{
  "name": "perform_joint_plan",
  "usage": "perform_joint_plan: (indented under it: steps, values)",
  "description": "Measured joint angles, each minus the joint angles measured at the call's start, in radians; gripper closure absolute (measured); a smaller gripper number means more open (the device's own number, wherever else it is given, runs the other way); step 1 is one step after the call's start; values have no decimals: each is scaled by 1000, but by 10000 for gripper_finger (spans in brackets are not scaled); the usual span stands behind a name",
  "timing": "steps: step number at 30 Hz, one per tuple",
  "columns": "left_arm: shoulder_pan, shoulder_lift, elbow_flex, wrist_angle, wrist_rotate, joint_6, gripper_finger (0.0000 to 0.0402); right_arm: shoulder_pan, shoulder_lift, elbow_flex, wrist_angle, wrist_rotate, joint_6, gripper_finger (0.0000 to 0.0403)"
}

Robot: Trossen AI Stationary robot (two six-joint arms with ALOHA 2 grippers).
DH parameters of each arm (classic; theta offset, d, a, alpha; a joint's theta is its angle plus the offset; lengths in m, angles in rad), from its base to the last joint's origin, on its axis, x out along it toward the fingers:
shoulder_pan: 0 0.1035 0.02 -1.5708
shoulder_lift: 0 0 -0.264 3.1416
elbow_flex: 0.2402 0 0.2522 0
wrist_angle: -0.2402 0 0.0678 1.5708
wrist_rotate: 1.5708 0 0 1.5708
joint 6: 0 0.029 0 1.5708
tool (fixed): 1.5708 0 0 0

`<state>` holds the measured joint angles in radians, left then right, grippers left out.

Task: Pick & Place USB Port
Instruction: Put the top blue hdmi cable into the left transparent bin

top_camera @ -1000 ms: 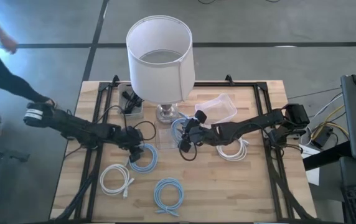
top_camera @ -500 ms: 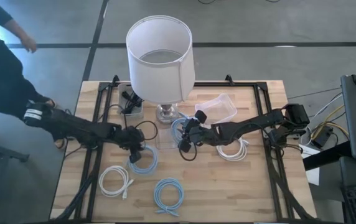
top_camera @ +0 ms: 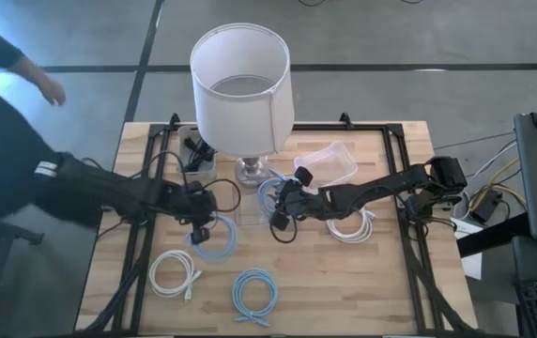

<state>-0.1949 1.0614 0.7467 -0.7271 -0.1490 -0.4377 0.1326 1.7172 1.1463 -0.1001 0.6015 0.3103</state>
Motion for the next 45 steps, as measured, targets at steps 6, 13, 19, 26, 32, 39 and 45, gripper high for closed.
perform_joint_plan:
  steps: [6,13,19,26,32,39,45]
  values:
    - [-49,1,144,-61,-87,104,377,0,0,-5,0,0,0,270]
    - [-41,32,182,40,-284,268,372,0,0,-5,0,0,12,272]
    - [-29,126,182,277,-389,428,375,0,0,-6,0,-2,30,277]
    - [-6,259,197,477,-407,616,373,18,0,-6,0,-84,31,273]
    - [12,316,245,479,-456,637,372,48,-14,-6,-89,-83,30,271]
    - [18,301,270,482,-464,662,372,64,-73,-4,-367,-79,170,278]
    - [57,306,266,482,-481,663,372,72,-90,-7,-451,-89,349,273]
